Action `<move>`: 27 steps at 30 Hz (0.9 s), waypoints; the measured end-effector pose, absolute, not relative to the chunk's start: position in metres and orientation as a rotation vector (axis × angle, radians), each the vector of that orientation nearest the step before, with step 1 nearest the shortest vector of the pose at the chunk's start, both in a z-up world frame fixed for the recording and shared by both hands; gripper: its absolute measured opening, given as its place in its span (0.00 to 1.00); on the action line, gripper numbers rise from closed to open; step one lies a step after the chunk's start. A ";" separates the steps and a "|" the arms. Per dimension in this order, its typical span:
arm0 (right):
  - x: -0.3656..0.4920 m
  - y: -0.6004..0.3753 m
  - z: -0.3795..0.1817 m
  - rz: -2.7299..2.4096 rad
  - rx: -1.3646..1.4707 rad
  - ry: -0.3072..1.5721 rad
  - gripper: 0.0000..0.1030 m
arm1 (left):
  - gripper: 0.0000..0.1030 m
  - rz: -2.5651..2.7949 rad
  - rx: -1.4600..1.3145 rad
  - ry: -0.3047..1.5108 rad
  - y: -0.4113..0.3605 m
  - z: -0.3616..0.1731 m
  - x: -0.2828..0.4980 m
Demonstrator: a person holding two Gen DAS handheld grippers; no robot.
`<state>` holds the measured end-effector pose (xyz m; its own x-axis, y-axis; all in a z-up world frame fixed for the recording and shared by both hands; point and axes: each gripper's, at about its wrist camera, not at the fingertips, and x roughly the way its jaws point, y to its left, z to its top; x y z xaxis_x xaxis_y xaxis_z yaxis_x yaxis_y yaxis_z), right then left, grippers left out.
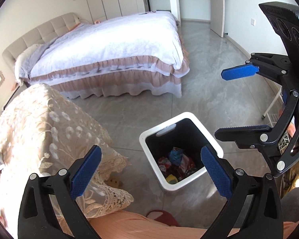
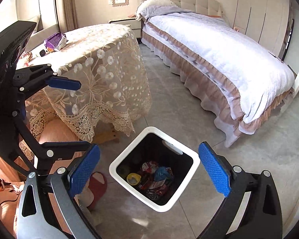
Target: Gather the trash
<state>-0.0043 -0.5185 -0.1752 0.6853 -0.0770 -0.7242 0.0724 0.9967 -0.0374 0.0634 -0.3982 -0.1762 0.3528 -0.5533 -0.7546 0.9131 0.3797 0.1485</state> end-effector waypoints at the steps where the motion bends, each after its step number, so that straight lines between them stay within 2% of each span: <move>1: -0.003 -0.514 -0.170 -0.084 -0.009 0.800 0.95 | 0.95 -1.015 0.614 0.676 -0.392 -0.172 0.064; 14: 0.052 -0.424 -0.125 0.102 0.022 0.587 0.95 | 0.95 -0.551 0.458 0.571 -0.275 -0.122 0.104; 27: 0.140 -0.308 -0.106 0.230 -0.009 0.553 0.95 | 0.95 -0.209 0.197 0.709 -0.133 -0.118 0.177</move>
